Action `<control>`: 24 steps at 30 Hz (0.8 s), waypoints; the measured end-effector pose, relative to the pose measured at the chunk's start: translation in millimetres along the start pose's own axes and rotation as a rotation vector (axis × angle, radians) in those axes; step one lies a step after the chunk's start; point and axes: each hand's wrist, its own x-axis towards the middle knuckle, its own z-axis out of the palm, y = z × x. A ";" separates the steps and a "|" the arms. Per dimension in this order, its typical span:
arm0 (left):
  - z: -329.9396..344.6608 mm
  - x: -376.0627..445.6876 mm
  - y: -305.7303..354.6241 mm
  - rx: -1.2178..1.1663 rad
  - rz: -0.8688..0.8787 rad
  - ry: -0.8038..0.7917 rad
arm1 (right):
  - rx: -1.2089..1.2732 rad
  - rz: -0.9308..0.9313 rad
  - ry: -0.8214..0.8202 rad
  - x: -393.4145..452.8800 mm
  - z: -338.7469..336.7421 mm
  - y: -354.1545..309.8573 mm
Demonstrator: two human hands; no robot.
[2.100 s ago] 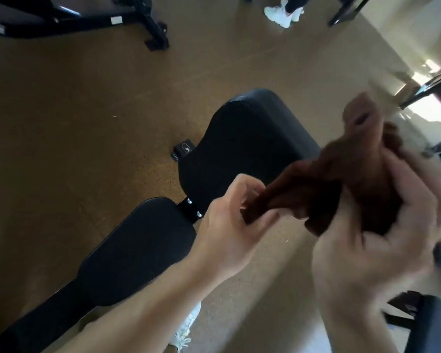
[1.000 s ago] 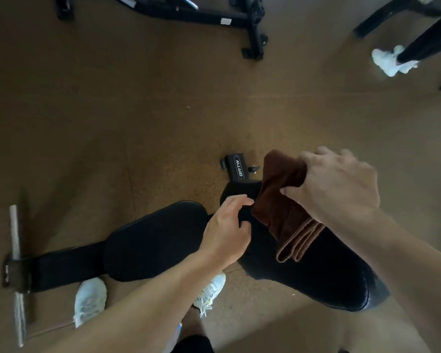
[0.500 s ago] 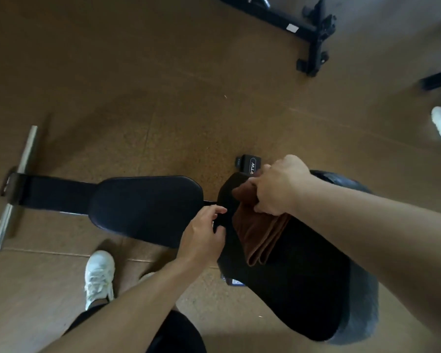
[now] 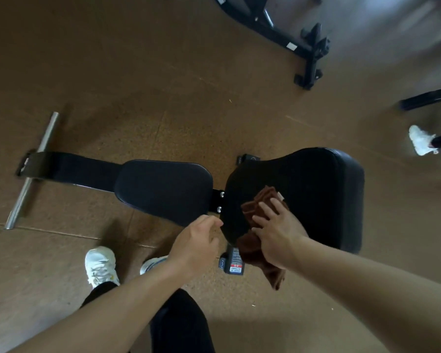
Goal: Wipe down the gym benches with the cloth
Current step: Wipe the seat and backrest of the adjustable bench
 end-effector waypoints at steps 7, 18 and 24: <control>-4.9 -16.7 55.1 -0.085 0.129 -0.008 | 0.131 0.285 0.227 -104.1 1.9 19.1; 39.1 17.9 35.0 -0.282 0.025 0.126 | -0.060 0.344 0.199 20.2 -21.5 54.5; 49.1 -11.6 -13.9 -0.232 -0.188 0.162 | -0.131 0.004 0.018 38.1 12.0 -14.7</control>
